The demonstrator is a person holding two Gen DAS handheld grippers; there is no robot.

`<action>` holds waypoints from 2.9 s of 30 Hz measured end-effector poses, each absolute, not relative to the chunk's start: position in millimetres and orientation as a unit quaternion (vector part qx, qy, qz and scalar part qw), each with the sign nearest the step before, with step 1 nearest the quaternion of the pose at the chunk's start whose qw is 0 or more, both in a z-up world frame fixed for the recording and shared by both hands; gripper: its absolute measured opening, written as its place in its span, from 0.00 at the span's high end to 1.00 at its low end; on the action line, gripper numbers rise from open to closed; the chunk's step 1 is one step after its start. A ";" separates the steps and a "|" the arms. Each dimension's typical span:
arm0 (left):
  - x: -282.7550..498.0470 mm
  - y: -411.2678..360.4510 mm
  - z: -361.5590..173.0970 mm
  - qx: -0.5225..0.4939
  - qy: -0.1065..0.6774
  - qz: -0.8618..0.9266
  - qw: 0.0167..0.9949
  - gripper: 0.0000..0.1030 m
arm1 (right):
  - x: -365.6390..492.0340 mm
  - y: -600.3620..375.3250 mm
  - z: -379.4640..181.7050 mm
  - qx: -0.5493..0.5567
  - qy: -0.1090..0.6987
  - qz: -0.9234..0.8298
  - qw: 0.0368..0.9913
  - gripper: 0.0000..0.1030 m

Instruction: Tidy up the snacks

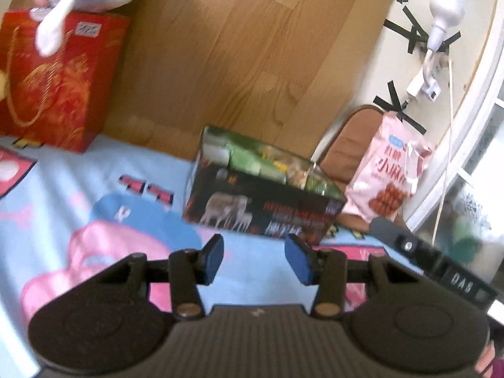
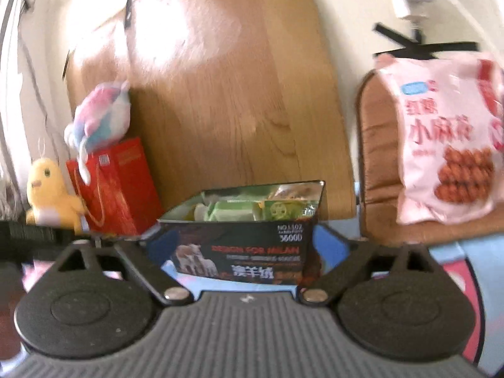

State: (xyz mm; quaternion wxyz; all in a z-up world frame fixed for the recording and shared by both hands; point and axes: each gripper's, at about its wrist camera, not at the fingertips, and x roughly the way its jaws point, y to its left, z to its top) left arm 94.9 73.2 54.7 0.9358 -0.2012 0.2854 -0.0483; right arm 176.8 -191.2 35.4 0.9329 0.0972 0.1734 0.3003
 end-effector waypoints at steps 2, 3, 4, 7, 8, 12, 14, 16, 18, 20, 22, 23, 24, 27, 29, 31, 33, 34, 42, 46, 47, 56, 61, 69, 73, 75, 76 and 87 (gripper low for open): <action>84.3 74.9 51.7 -0.201 0.290 -0.047 0.934 0.58 | 167.6 -192.3 35.2 0.108 0.178 0.287 0.935 0.06; 79.1 75.0 51.8 -0.197 0.290 -0.045 0.935 0.58 | 161.7 -192.7 34.5 0.115 0.183 0.284 0.934 0.06; 73.6 74.5 52.9 -0.192 0.288 -0.044 0.937 0.58 | 161.7 -191.4 33.4 0.122 0.187 0.281 0.933 0.06; 58.4 68.6 58.5 -0.173 0.279 -0.041 0.944 0.57 | 148.7 -191.2 30.2 0.141 0.203 0.275 0.929 0.05; 52.2 65.5 60.9 -0.166 0.275 -0.042 0.946 0.54 | 144.2 -190.4 28.6 0.144 0.210 0.276 0.927 0.05; 33.3 55.4 69.4 -0.150 0.260 -0.041 0.953 0.49 | 127.5 -185.2 29.2 0.140 0.234 0.281 0.920 0.00; 26.0 52.4 72.5 -0.149 0.257 -0.042 0.954 0.49 | 116.7 -184.9 30.2 0.134 0.234 0.282 0.921 0.00; 19.1 50.1 74.3 -0.150 0.253 -0.041 0.955 0.46 | 108.1 -186.3 32.4 0.129 0.233 0.285 0.921 0.00; 11.8 48.3 76.4 -0.151 0.250 -0.039 0.956 0.44 | 100.5 -189.8 34.4 0.127 0.231 0.286 0.921 0.00; 3.5 45.4 78.0 -0.148 0.246 -0.039 0.957 0.41 | 94.4 -193.2 35.0 0.128 0.231 0.280 0.923 0.00; -3.1 42.0 79.1 -0.139 0.248 -0.039 0.958 0.36 | 89.1 -197.9 35.3 0.132 0.233 0.277 0.923 0.00; -6.1 39.7 79.5 -0.131 0.252 -0.039 0.958 0.26 | 86.9 -200.2 35.1 0.134 0.233 0.276 0.923 0.00; -9.5 37.5 80.0 -0.124 0.253 -0.038 0.959 0.19 | 84.1 -202.3 34.7 0.137 0.233 0.274 0.923 0.00; -22.3 31.1 81.9 -0.100 0.242 -0.018 0.965 0.00 | 74.4 -206.8 30.4 0.153 0.242 0.263 0.921 0.00; -26.9 26.4 82.2 -0.082 0.248 -0.006 0.965 0.00 | 67.0 -208.1 26.3 0.162 0.254 0.261 0.917 0.00; -30.7 24.0 81.8 -0.080 0.260 0.005 0.962 0.00 | 57.6 -208.5 23.2 0.163 0.258 0.257 0.917 0.00; -35.4 23.3 82.2 -0.085 0.270 0.012 0.959 0.00 | 48.9 -208.2 21.1 0.160 0.259 0.256 0.917 0.00; -37.7 21.9 82.9 -0.086 0.276 0.020 0.957 0.00 | 44.6 -207.7 20.8 0.158 0.259 0.258 0.917 0.00; -59.9 8.9 75.3 -0.092 0.283 0.046 0.954 0.00 | 8.4 -217.3 13.7 0.157 0.272 0.264 0.912 0.00; -69.2 3.6 76.3 -0.095 0.279 0.051 0.954 0.00 | -1.3 -223.8 7.1 0.180 0.294 0.273 0.898 0.00; -69.9 2.6 77.6 -0.093 0.280 0.054 0.954 0.00 | -3.3 -224.3 7.0 0.183 0.296 0.274 0.897 0.00; -77.3 -17.1 82.7 -0.016 0.271 0.108 0.956 0.00 | -16.4 -227.2 10.9 0.186 0.285 0.282 0.897 0.00; -76.9 -27.3 80.1 0.013 0.266 0.131 0.955 0.00 | -16.8 -231.0 6.8 0.188 0.292 0.277 0.896 0.00; -80.7 -34.2 79.1 0.022 0.271 0.121 0.955 0.00 | -22.9 -236.5 7.5 0.189 0.283 0.274 0.899 0.00; -67.2 -31.8 81.3 0.014 0.278 0.106 0.955 0.00 | -19.1 -238.0 10.9 0.179 0.277 0.269 0.905 0.00; -55.9 -31.9 79.8 0.017 0.279 0.104 0.955 0.00 | -10.6 -239.9 13.9 0.174 0.272 0.267 0.908 0.00; -49.6 -32.3 78.5 0.020 0.282 0.105 0.953 0.00 | -5.2 -241.4 14.3 0.173 0.271 0.263 0.910 0.00; 48.0 -33.7 51.9 0.033 0.316 0.062 0.946 0.00 | 88.2 -240.1 10.1 0.141 0.270 0.208 0.930 0.00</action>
